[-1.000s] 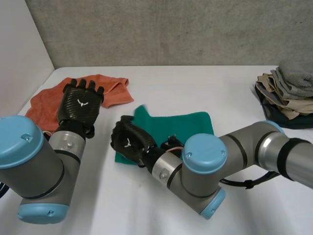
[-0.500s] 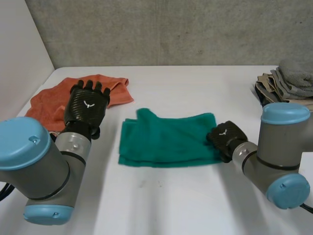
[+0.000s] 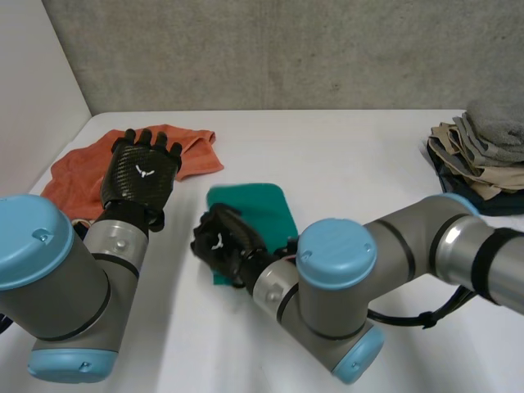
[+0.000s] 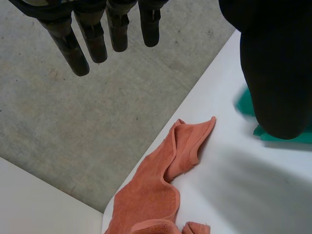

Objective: Fold the laundry.

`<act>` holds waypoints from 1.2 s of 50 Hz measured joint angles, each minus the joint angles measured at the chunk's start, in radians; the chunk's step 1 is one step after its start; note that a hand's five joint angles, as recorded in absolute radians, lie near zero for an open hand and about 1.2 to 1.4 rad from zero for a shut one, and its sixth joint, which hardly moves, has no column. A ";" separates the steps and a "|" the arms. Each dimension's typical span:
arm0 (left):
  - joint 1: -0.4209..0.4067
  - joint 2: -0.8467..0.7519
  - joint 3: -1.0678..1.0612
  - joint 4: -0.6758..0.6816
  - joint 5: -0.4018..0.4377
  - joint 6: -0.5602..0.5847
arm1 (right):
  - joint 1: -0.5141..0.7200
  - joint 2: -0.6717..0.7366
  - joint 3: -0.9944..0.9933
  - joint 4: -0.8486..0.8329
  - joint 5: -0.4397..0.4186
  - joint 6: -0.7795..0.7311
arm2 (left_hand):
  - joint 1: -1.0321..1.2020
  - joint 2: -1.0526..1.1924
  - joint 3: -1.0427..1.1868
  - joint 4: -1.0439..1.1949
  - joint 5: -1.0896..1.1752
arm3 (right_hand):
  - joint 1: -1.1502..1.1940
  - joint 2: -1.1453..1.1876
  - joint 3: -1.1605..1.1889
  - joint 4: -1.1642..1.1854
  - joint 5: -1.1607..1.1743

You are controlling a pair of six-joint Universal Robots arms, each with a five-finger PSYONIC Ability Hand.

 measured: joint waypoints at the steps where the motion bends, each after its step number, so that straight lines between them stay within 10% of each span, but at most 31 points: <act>1: 0.000 0.000 0.000 0.000 0.000 0.000 | 0.000 0.000 0.000 0.000 0.000 0.000 | 0.000 0.000 0.000 0.000 0.000 | 0.000 0.000 0.000 0.000 0.000; 5: -0.006 -0.002 0.022 0.000 0.000 -0.013 | -0.021 -0.034 0.020 -0.002 0.020 0.119 | 0.000 0.000 0.000 0.000 0.000 | -0.618 -0.651 -0.647 -0.646 -0.652; 19: -0.133 -0.140 0.286 -0.066 0.013 -0.224 | -0.263 -0.281 0.029 0.178 0.064 0.792 | 0.000 0.000 0.000 0.000 0.000 | -0.666 -0.712 -0.721 -0.718 -0.710; 32: -0.183 -0.425 0.516 -0.402 0.020 -0.470 | -0.291 0.035 -0.276 0.495 0.060 0.860 | 0.000 0.000 0.000 0.000 0.000 | -0.665 -0.712 -0.722 -0.718 -0.710; 49: -0.118 -0.471 0.519 -0.504 -0.113 -0.225 | -0.261 0.225 -0.481 0.634 0.064 0.736 | 0.000 0.000 0.000 0.000 0.000 | -0.665 -0.712 -0.722 -0.718 -0.710; 60: -0.158 -0.355 0.515 -0.489 -0.087 -0.217 | -0.254 0.017 -0.372 0.561 0.137 0.643 | 0.000 0.000 0.000 0.000 0.000 | -0.665 -0.712 -0.721 -0.718 -0.710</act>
